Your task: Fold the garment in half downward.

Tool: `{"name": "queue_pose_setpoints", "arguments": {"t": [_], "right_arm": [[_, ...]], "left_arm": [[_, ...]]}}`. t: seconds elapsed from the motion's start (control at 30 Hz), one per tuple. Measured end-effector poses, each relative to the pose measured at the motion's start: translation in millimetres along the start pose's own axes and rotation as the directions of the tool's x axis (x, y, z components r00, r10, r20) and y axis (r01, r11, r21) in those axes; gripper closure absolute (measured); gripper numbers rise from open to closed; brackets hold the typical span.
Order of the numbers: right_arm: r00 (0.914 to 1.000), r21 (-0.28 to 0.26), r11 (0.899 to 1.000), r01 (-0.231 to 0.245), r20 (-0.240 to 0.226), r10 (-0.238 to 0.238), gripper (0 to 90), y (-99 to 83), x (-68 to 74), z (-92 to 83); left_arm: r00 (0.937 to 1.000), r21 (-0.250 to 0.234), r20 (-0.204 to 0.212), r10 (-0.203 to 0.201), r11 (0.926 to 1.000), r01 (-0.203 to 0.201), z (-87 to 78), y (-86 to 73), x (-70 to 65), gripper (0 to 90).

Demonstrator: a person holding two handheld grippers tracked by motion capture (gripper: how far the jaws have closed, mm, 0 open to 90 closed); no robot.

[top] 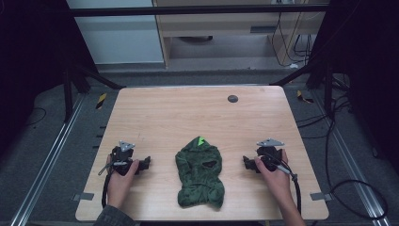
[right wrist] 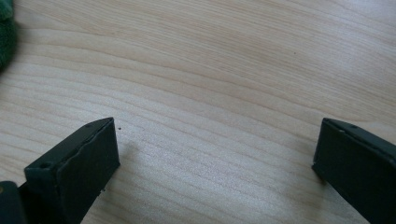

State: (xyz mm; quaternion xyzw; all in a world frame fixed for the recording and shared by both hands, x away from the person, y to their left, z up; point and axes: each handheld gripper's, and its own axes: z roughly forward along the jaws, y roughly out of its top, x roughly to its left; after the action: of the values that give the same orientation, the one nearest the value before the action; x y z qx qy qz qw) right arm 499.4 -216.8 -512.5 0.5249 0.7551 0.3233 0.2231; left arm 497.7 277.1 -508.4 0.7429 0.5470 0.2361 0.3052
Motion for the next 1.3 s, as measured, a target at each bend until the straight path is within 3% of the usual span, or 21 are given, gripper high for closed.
{"name": "queue_pose_setpoints", "arguments": {"t": [0.33,0.4,0.47,0.5,0.57,0.6,0.63,0.67,0.77,0.8,0.83,0.93,0.97,1.0,1.13,1.17,1.2,1.23,1.27,1.3], "right_arm": [[0.9992,0.001,0.999,0.033,-0.024,-0.033,0.3,-3.1,4.4,-3.0],[0.9979,0.002,0.999,0.044,-0.047,-0.044,3.1,-4.3,7.4,-5.3],[0.9977,0.003,0.999,0.048,-0.047,-0.048,6.2,-4.1,8.8,-6.5],[0.995,0.011,0.999,0.054,-0.084,-0.053,8.0,-2.0,12.7,-9.0],[0.9936,0.007,0.999,0.05,-0.102,-0.049,9.8,-0.4,14.7,-10.7],[0.989,0.006,0.997,0.073,-0.129,-0.072,13.4,4.6,20.6,-13.9],[0.9875,0.007,0.996,0.087,-0.133,-0.085,13.5,7.0,23.2,-14.6],[0.9839,0.012,0.994,0.106,-0.146,-0.103,13.5,11.5,27.9,-15.8],[0.974,0.003,0.989,0.147,-0.174,-0.144,16.8,23.9,36.6,-17.0],[0.9691,-0.001,0.986,0.169,-0.183,-0.166,18.1,30.7,40.2,-16.7],[0.9691,-0.001,0.986,0.169,-0.183,-0.166,18.1,30.7,40.2,-16.7],[0.9532,-0.006,0.978,0.207,-0.224,-0.203,32.0,50.8,50.6,-14.7],[0.9532,-0.006,0.978,0.207,-0.224,-0.203,32.0,50.8,50.6,-14.7],[0.9494,-0.007,0.977,0.215,-0.233,-0.211,36.5,55.2,53.2,-13.1],[0.923,-0.012,0.968,0.249,-0.3,-0.241,57.7,70.9,64.9,-2.5],[0.923,-0.012,0.968,0.249,-0.3,-0.241,57.7,70.9,64.9,-2.5],[0.9146,-0.012,0.965,0.262,-0.316,-0.253,62.5,74.2,68.5,3.3],[0.9146,-0.012,0.965,0.262,-0.316,-0.253,62.5,74.2,68.5,3.3],[0.9092,-0.007,0.966,0.259,-0.336,-0.246,64.6,76.4,71.9,9.3],[0.9092,-0.007,0.966,0.259,-0.336,-0.246,64.6,76.4,71.9,9.3]], "left_arm": [[0.9999,0.003,0.009,0.01,0.9999,-0.01,-3.7,-3.2,-2.5,0.0],[0.9997,0.005,0.019,0.015,0.9999,-0.015,-5.6,-4.1,-4.2,1.4],[0.9979,-0.008,0.065,-0.007,0.9999,0.008,-9.7,-4.3,-6.1,3.7],[0.9964,-0.008,0.084,-0.011,0.9999,0.012,-11.2,-3.6,-7.4,5.0],[0.994,-0.024,0.109,-0.012,0.9996,0.014,-13.7,0.1,-11.0,5.4],[0.9914,-0.034,0.129,0.019,0.9993,-0.014,-18.2,8.2,-17.4,5.8],[0.9914,-0.034,0.129,0.019,0.9993,-0.014,-18.2,8.2,-17.4,5.8],[0.9866,-0.053,0.152,0.058,0.9973,-0.051,-21.9,19.4,-26.0,5.9],[0.9737,-0.052,0.204,0.101,0.9944,-0.092,-21.3,34.6,-37.7,5.8],[0.9737,-0.052,0.204,0.101,0.9944,-0.092,-21.3,34.6,-37.7,6.3],[0.9683,-0.051,0.221,0.116,0.9929,-0.107,-20.4,39.1,-41.3,7.1],[0.9513,-0.055,0.275,0.139,0.9902,-0.129,-16.8,54.0,-53.8,10.4],[0.9513,-0.055,0.275,0.139,0.9902,-0.129,-16.8,54.0,-53.8,11.6],[0.9456,-0.053,0.292,0.143,0.9896,-0.134,-15.1,57.9,-57.6,11.6],[0.9292,-0.047,0.318,0.189,0.982,-0.183,-8.6,67.5,-69.9,22.0],[0.9261,-0.048,0.324,0.193,0.9811,-0.188,-7.2,68.8,-72.4,22.0],[0.922,-0.048,0.331,0.201,0.9794,-0.196,-6.0,70.0,-74.4,26.1],[0.9188,-0.046,0.336,0.207,0.978,-0.203,-4.6,71.0,-76.3,26.1],[0.9174,-0.048,0.335,0.215,0.9762,-0.211,-3.7,71.8,-79.6,28.0],[0.9174,-0.048,0.335,0.215,0.9762,-0.211,-3.7,71.8,-79.6,28.6]]}}
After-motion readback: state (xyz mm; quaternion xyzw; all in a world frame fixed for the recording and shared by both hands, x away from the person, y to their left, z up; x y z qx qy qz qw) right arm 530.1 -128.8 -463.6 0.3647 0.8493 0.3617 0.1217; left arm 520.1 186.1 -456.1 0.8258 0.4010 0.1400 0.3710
